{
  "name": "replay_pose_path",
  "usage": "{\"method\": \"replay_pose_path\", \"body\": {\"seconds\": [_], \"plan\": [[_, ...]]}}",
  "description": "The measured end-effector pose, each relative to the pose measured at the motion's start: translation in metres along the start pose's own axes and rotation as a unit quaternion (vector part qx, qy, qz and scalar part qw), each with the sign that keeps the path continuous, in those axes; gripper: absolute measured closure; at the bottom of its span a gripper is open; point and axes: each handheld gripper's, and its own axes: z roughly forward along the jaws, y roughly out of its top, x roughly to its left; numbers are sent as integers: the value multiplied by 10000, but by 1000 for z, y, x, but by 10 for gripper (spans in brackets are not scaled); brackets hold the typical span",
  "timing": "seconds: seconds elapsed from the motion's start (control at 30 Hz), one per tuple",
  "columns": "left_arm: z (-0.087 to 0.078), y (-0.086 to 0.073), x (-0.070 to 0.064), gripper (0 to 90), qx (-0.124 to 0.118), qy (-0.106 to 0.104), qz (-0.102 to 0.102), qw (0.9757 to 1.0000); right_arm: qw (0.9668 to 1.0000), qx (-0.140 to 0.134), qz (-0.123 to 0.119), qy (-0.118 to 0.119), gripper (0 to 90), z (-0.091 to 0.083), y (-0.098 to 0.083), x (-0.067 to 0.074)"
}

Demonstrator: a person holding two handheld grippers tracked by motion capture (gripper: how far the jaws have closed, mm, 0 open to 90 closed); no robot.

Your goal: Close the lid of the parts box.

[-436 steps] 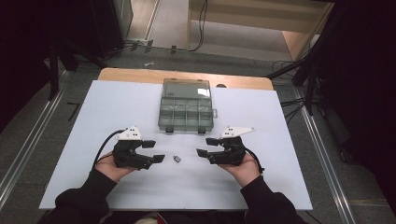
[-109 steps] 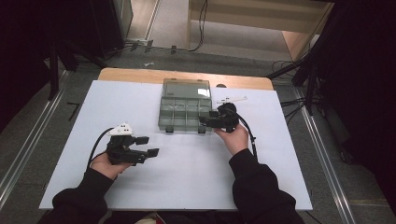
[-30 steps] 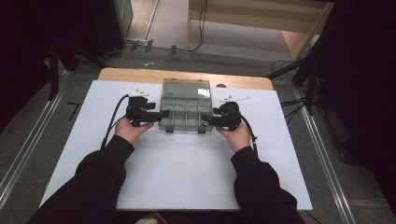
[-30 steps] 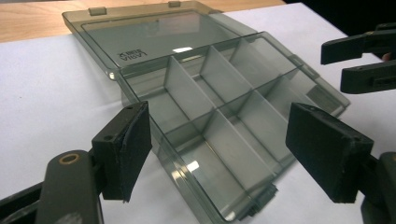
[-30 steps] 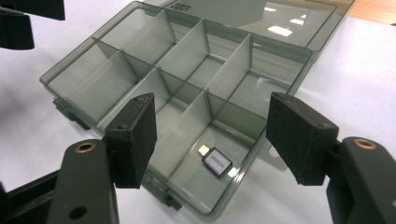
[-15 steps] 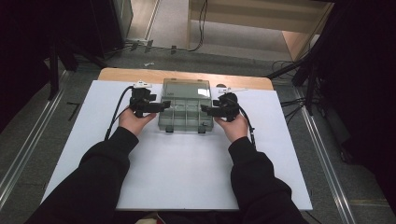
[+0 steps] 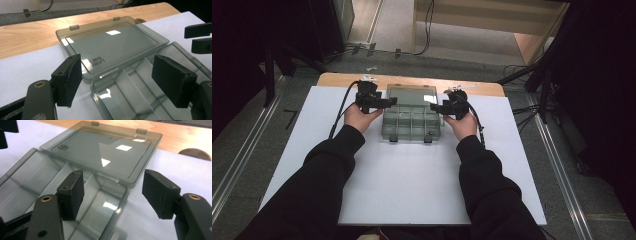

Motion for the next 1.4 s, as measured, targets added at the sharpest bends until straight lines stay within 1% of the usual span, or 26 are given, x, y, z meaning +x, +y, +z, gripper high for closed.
{"method": "replay_pose_path", "body": {"seconds": [0.03,0.1,0.17,0.23,0.3,0.37,0.53,0.57,0.63,0.7,0.73,0.8,0.83,0.9,0.93,1.03,1.1,1.23,1.3,1.37,1.4], "plan": [[2,1,1,250,-23,35,25,10000,10000,-14,21,-8,330,2,2,-2],[6,2,5,250,13,109,59,9999,9999,-39,76,-55,333,5,5,-5],[10,2,9,250,-2,134,4,9999,9997,-61,237,15,343,7,7,-7],[13,3,13,250,-27,191,-28,9998,9995,-113,299,37,344,9,9,-7],[17,3,15,250,-13,241,-33,9997,9997,-82,245,-53,344,12,12,-7],[20,2,16,250,-32,248,-68,9997,9997,-62,228,-115,344,16,14,-8],[30,4,18,250,122,409,-25,9991,9995,-120,96,-287,343,27,18,-9],[32,4,18,249,100,439,-42,9990,9995,-101,83,-296,344,30,18,-9],[34,4,18,250,87,431,-63,9990,9995,-44,178,-272,343,34,19,-10],[38,4,17,250,96,493,35,9987,9993,-32,214,-309,344,38,20,-12],[40,4,16,250,102,522,43,9986,9992,-58,194,-347,343,39,20,-12],[43,4,17,250,97,537,-23,9985,9990,-41,217,-386,344,43,20,-12],[46,4,18,250,112,579,-26,9983,9989,-27,220,-403,343,44,20,-12],[52,2,18,250,136,714,52,9973,9987,12,184,-482,343,47,20,-12],[55,1,19,250,153,750,52,9971,9985,-6,173,-522,344,48,20,-13],[59,-1,20,250,121,768,-64,9970,9983,11,230,-544,343,52,18,-13],[61,-1,20,250,118,735,-172,9971,9982,28,191,-562,343,54,17,-11],[64,-3,20,250,110,791,-195,9966,9979,97,154,-621,343,59,15,-10],[65,-4,21,250,113,754,-295,9967,9979,119,145,-617,343,61,15,-9],[66,-5,21,249,137,759,-331,9965,9979,170,81,-628,338,63,14,-8],[67,-5,21,250,132,785,-324,9963,9976,176,46,-669,341,63,14,-6]]}}
